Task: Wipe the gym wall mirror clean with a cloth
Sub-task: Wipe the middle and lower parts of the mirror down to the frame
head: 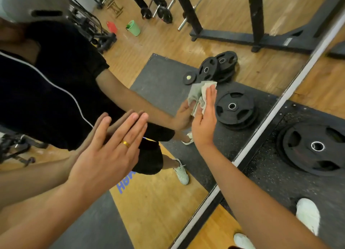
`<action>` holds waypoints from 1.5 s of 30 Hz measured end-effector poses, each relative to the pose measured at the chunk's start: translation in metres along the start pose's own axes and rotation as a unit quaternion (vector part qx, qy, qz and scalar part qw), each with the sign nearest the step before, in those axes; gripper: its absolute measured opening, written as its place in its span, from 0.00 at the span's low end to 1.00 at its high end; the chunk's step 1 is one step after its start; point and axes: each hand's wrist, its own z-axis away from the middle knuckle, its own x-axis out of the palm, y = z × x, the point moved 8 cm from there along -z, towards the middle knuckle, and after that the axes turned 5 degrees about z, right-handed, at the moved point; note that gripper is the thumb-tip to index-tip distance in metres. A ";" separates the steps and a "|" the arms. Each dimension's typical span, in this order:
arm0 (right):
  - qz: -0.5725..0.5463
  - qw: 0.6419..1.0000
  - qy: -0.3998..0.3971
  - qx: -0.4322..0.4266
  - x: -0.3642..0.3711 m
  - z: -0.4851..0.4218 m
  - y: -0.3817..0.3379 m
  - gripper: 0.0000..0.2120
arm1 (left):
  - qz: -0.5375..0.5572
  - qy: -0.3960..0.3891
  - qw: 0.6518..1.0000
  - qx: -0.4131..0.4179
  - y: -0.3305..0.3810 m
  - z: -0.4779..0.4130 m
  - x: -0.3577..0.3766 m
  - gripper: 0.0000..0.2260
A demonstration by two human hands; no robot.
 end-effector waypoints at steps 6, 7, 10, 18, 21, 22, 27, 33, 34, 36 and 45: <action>-0.044 0.955 0.071 0.286 -0.018 -0.005 0.069 0.25 | -0.003 -0.007 1.000 -0.007 -0.002 0.000 -0.001 0.30; -0.054 0.955 0.074 0.283 -0.017 -0.013 0.057 0.25 | -0.003 -0.008 1.000 -0.006 -0.002 -0.001 -0.002 0.30; -0.095 0.987 0.041 0.125 -0.014 -0.036 -0.017 0.25 | 0.004 -0.009 1.000 -0.008 0.000 0.000 -0.002 0.29; 0.023 0.997 -0.010 -0.068 -0.018 -0.059 -0.007 0.30 | 0.010 -0.029 0.999 -0.011 -0.001 -0.005 -0.002 0.29; 0.018 0.993 0.002 0.119 -0.027 -0.048 0.056 0.27 | 0.004 -0.043 0.999 -0.011 -0.001 -0.003 -0.001 0.30; 0.019 0.986 0.001 0.165 -0.029 -0.045 0.068 0.26 | 0.006 -0.043 0.999 -0.015 -0.003 -0.003 -0.001 0.30; 0.032 0.977 -0.028 0.210 -0.032 -0.046 0.080 0.26 | 0.006 -0.039 0.999 -0.017 0.000 -0.004 -0.006 0.30; 0.026 0.972 -0.048 0.229 -0.034 -0.052 0.079 0.26 | 0.032 -0.038 0.999 -0.014 -0.001 -0.007 -0.008 0.29; 0.026 0.971 -0.047 0.233 -0.034 -0.053 0.079 0.26 | 0.035 -0.036 0.999 -0.013 -0.002 -0.008 -0.009 0.29; 0.026 0.971 -0.040 0.236 -0.034 -0.053 0.079 0.26 | 0.043 -0.029 0.999 -0.010 -0.002 -0.009 -0.010 0.29; 0.030 0.973 -0.011 0.228 -0.027 -0.047 0.078 0.27 | 0.135 -0.018 0.990 -0.029 -0.002 -0.007 -0.015 0.30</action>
